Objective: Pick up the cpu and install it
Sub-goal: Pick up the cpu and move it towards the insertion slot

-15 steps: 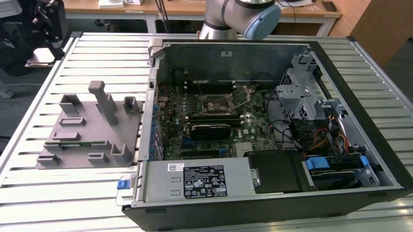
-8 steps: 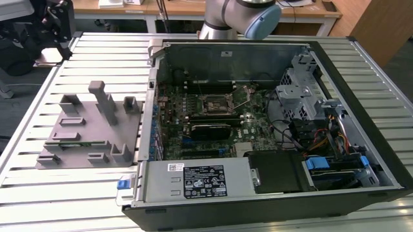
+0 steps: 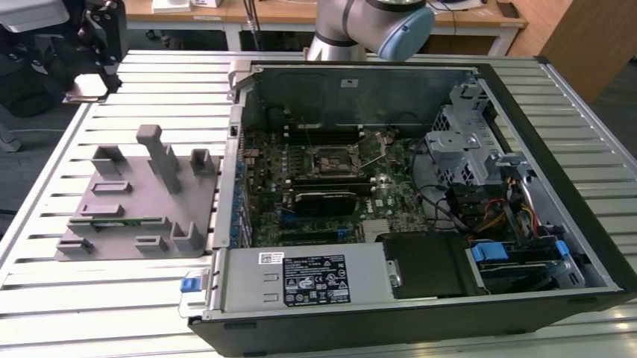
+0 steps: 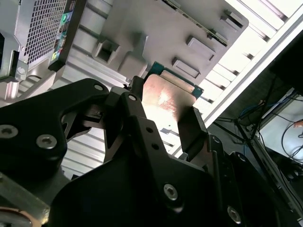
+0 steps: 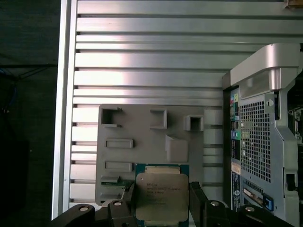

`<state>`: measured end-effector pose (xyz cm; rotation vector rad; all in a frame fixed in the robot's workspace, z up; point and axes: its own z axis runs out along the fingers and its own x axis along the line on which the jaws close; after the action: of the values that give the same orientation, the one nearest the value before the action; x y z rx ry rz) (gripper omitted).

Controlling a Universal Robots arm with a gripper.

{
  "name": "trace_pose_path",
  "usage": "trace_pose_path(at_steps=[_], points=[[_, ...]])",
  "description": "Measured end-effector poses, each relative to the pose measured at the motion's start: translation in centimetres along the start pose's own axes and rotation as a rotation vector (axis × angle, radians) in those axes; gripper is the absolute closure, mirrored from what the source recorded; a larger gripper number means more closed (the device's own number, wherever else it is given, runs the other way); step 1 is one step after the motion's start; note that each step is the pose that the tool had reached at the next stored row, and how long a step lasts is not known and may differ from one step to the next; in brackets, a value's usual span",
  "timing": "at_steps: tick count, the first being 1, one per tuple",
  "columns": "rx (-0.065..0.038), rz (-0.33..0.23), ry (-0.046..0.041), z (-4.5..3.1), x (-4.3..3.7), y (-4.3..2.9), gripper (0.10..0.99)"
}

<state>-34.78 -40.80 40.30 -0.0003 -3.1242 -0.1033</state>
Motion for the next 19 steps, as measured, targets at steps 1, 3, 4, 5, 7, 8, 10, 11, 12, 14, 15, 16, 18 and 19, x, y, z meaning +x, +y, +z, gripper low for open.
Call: trace_pose_path(at_steps=[1, 3, 4, 5, 7, 8, 10, 11, 12, 14, 15, 16, 18, 19], points=[[0.000, 0.000, 0.0001, 0.00, -0.12, 0.00, 0.545], [0.000, 0.000, 0.0001, -0.01, -0.41, 0.00, 0.545], [0.000, 0.000, 0.0000, -0.01, -0.55, 0.00, 0.545], [0.000, 0.000, 0.0000, -0.01, -0.68, 0.00, 0.545], [0.000, 0.000, 0.0001, -0.02, -0.94, 0.00, 0.545], [0.000, 0.000, 0.0001, -0.02, -1.04, 0.00, 0.545], [0.000, 0.000, 0.0001, -0.03, -1.25, 0.00, 0.545], [0.000, 0.000, 0.0001, -0.03, -1.34, 0.00, 0.545], [0.000, 0.000, 0.0001, -0.03, -1.44, 0.00, 0.545], [0.000, 0.000, 0.0001, -0.03, -1.66, 0.00, 0.545], [0.000, 0.000, 0.0001, -0.03, -1.77, 0.00, 0.545], [0.000, 0.000, 0.0001, -0.03, -1.88, 0.01, 0.545], [0.000, 0.000, 0.0001, -0.04, -2.10, 0.00, 0.545], [0.000, 0.000, 0.0000, -0.04, -2.21, 0.01, 0.545]])
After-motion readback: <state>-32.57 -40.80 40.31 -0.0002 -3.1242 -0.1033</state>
